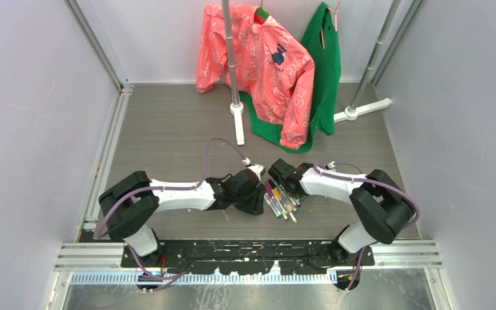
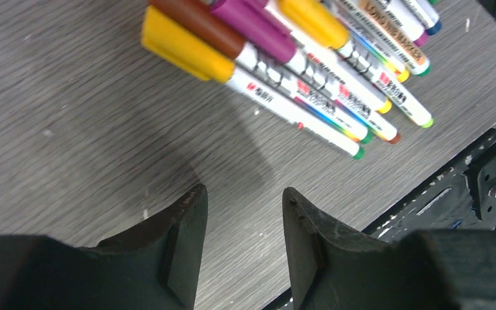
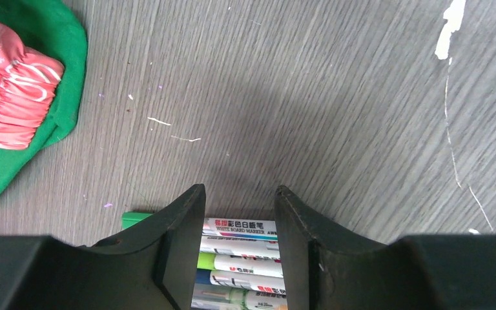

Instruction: Open the pen caps

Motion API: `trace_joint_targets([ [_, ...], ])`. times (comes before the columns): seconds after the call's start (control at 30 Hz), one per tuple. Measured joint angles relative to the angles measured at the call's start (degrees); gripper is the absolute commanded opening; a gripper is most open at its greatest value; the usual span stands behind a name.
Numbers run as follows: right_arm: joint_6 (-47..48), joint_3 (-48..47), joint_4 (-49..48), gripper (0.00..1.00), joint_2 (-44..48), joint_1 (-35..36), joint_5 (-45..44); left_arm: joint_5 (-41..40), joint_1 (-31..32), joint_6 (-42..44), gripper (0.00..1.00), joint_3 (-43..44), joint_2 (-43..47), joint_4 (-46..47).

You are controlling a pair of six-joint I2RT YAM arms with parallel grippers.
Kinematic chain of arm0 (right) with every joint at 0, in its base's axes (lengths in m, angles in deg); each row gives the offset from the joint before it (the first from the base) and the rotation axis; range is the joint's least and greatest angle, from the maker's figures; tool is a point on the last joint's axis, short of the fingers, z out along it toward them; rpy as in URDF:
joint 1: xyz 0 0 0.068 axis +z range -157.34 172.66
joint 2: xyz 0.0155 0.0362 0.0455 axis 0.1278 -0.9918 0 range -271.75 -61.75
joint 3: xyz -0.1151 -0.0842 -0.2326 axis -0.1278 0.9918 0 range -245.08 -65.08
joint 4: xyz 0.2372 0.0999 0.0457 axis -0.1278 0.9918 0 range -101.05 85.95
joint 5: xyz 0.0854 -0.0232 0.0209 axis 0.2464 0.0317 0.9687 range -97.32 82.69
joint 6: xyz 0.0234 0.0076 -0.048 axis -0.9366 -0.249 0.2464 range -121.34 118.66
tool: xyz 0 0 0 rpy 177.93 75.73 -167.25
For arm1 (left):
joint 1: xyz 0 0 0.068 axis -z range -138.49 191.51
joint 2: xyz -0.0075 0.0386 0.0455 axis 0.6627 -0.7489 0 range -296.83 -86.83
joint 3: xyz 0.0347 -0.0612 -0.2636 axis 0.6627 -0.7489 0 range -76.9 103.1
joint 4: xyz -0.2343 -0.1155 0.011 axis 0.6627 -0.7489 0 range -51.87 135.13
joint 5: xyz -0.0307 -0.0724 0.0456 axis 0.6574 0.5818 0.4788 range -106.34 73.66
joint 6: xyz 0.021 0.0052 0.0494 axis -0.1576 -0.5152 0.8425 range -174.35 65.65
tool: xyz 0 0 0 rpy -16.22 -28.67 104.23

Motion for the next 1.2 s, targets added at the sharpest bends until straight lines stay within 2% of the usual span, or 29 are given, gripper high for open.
trace_joint_targets([
  [0.2,0.0,0.6,0.1,0.5,0.3,1.2,-0.5,0.8,1.0,0.9,0.47,3.4,-3.7,1.5],
  [0.63,-0.1,-3.7,6.0,0.5,-5.8,6.1,-3.9,-1.9,-0.8,-0.3,0.48,4.0,-4.4,1.3],
  [1.2,-0.1,-11.8,12.3,0.51,-11.8,8.8,0.9,-1.4,-4.1,1.6,0.49,0.2,-0.3,-0.5],
])
